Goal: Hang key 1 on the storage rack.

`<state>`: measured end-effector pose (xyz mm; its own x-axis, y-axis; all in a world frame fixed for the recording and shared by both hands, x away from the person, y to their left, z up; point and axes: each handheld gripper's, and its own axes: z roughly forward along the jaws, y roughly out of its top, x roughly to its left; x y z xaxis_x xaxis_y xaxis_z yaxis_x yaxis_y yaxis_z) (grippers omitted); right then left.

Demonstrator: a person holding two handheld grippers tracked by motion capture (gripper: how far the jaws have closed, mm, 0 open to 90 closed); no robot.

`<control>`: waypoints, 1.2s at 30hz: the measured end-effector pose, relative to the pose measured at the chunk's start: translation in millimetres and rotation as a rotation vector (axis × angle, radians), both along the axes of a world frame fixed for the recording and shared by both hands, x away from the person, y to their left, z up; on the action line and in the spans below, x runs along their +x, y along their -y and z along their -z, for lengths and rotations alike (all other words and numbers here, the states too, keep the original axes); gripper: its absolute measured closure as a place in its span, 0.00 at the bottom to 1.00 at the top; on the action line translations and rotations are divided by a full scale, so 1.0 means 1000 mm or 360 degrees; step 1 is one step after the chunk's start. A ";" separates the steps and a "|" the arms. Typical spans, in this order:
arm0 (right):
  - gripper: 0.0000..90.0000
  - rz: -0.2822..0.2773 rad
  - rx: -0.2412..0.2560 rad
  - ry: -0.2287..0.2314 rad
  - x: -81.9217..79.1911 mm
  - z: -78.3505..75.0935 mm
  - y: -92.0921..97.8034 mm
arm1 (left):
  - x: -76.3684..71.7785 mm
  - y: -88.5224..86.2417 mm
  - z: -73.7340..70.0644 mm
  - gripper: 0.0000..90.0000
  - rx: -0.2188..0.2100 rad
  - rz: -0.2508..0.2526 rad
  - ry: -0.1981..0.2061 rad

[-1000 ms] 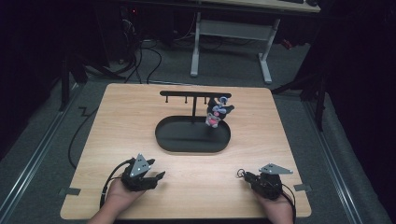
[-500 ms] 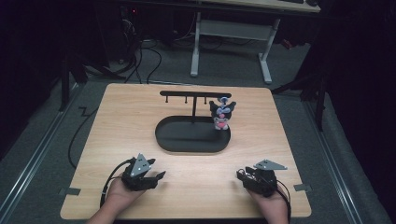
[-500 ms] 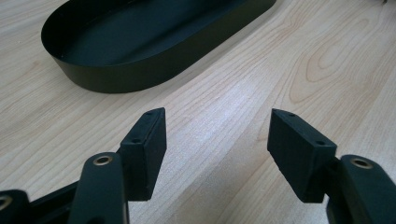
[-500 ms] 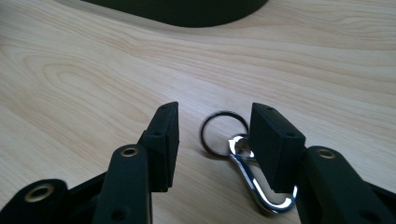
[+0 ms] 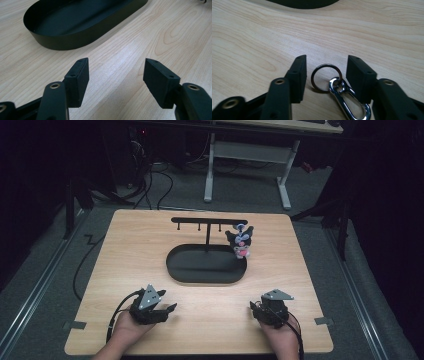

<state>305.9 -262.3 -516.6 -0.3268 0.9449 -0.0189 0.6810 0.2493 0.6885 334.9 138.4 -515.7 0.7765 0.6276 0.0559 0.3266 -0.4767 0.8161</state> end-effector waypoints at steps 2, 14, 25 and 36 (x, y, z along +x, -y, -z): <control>0.64 0.0004 0.0027 0.0010 -0.003 -0.002 0.004 | 0.000 0.000 0.000 0.42 0.0001 0.0000 -0.0005; 0.97 0.0027 0.0101 -0.0015 -0.020 -0.007 0.033 | 0.000 0.000 0.000 0.43 0.0006 0.0004 -0.0006; 0.97 -0.0012 0.0113 -0.0037 -0.015 -0.005 0.037 | 0.001 0.001 0.001 0.43 0.0011 0.0001 -0.0010; 0.78 -0.0068 0.0055 -0.0158 -0.007 -0.011 0.037 | -0.002 0.000 0.002 0.43 0.0013 -0.0007 -0.0020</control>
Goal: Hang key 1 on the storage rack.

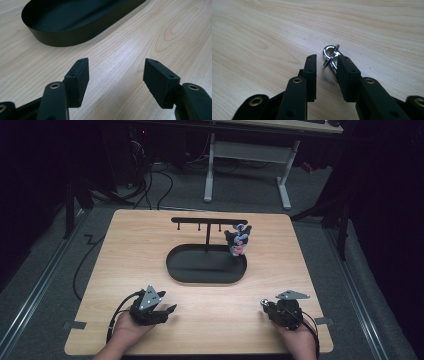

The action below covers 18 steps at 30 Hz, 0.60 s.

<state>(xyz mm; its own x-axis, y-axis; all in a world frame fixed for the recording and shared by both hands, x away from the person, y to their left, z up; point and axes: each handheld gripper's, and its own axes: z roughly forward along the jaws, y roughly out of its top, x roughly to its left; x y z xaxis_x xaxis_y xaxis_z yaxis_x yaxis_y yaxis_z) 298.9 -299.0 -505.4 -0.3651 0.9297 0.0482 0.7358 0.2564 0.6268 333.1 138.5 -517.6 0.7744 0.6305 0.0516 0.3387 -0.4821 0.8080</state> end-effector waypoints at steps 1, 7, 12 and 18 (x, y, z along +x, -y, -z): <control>0.77 -0.0008 -0.0017 -0.0015 0.001 0.000 0.000 | 0.000 0.000 0.000 0.43 -0.0001 -0.0002 -0.0001; 0.74 -0.0067 -0.0059 -0.0154 0.007 -0.005 0.000 | 0.001 -0.002 0.000 0.43 -0.0003 -0.0009 -0.0003; 0.73 -0.0117 -0.0094 -0.0237 0.011 -0.010 -0.001 | 0.001 -0.001 0.000 0.43 0.0002 -0.0008 -0.0003; 0.70 -0.0140 -0.0106 -0.0339 0.018 -0.014 -0.002 | 0.001 -0.001 0.000 0.43 0.0004 -0.0003 -0.0004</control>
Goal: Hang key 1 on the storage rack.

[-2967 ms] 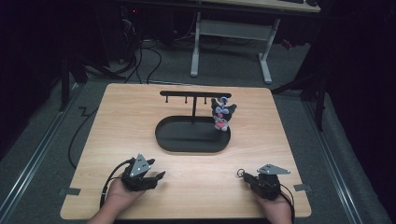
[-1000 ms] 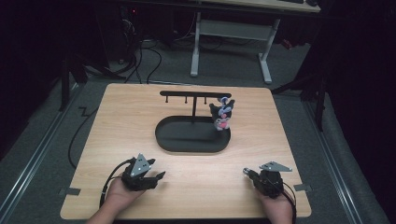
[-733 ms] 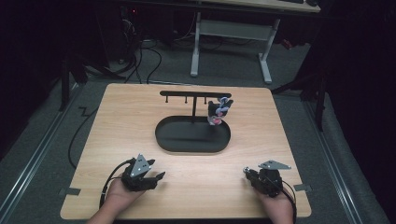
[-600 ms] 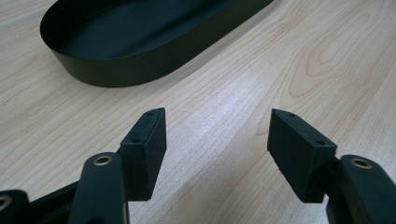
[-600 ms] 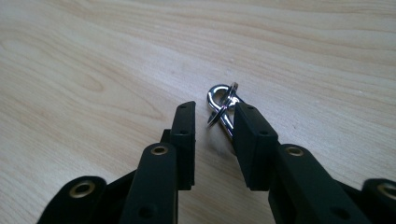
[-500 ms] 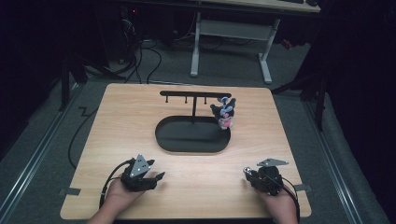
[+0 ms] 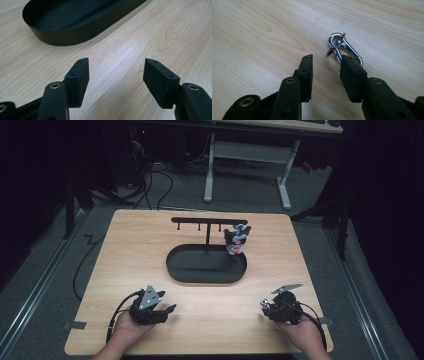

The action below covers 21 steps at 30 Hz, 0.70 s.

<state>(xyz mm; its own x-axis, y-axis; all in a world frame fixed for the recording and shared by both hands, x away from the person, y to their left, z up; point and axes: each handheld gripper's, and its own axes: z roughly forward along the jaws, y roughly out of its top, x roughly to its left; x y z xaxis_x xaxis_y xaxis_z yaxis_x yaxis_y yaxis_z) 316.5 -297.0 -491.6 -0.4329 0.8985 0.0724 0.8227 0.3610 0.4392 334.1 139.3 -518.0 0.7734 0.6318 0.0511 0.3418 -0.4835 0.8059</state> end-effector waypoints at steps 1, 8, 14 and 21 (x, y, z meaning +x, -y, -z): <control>0.70 -0.0006 -0.0003 -0.0008 0.002 -0.001 0.000 | 0.000 0.000 0.000 0.43 -0.0001 0.0000 0.0000; 0.70 0.0003 -0.0001 -0.0109 0.015 -0.010 -0.001 | 0.000 0.000 -0.001 0.43 -0.0002 0.0004 0.0007; 0.78 0.0000 -0.0040 -0.0185 0.026 -0.009 -0.006 | 0.000 -0.001 -0.001 0.43 -0.0007 0.0005 0.0012; 0.98 -0.0025 -0.0065 -0.0186 0.026 -0.006 -0.008 | 0.000 -0.002 -0.002 0.43 -0.0004 0.0000 0.0010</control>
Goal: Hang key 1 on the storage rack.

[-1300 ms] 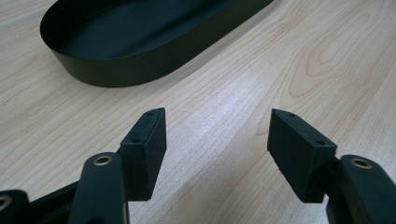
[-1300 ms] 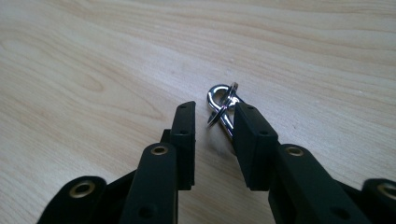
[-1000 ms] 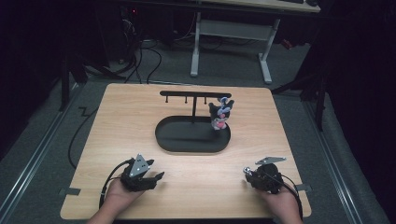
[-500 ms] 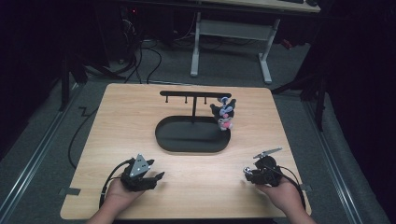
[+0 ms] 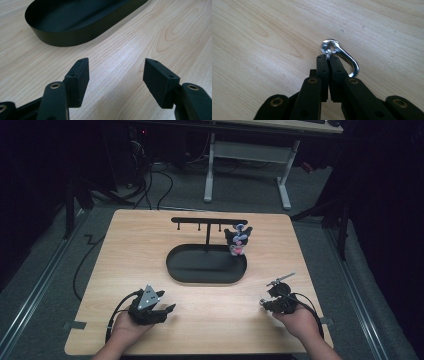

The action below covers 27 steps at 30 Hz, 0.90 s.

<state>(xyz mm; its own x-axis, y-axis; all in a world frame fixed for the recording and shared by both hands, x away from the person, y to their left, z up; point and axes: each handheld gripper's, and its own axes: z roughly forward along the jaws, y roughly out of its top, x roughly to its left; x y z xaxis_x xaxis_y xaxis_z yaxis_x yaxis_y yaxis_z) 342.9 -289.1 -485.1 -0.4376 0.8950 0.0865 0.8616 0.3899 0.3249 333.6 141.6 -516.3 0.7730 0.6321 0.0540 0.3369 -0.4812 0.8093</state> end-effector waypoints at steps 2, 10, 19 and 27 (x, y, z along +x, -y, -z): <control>0.98 -0.0014 0.0008 -0.0003 -0.001 0.000 0.000 | 0.000 0.001 0.000 0.43 -0.0003 0.0000 0.0001; 0.98 -0.0039 -0.0012 -0.0011 0.000 0.000 0.000 | 0.000 0.001 0.000 0.43 0.0006 0.0002 0.0003; 0.99 -0.0087 -0.0024 0.0008 0.000 0.000 0.002 | 0.000 0.000 0.000 0.43 -0.0002 -0.0003 0.0004; 0.99 -0.0131 0.0008 0.0051 -0.002 -0.017 0.003 | 0.000 0.001 0.001 0.43 0.0000 -0.0004 0.0005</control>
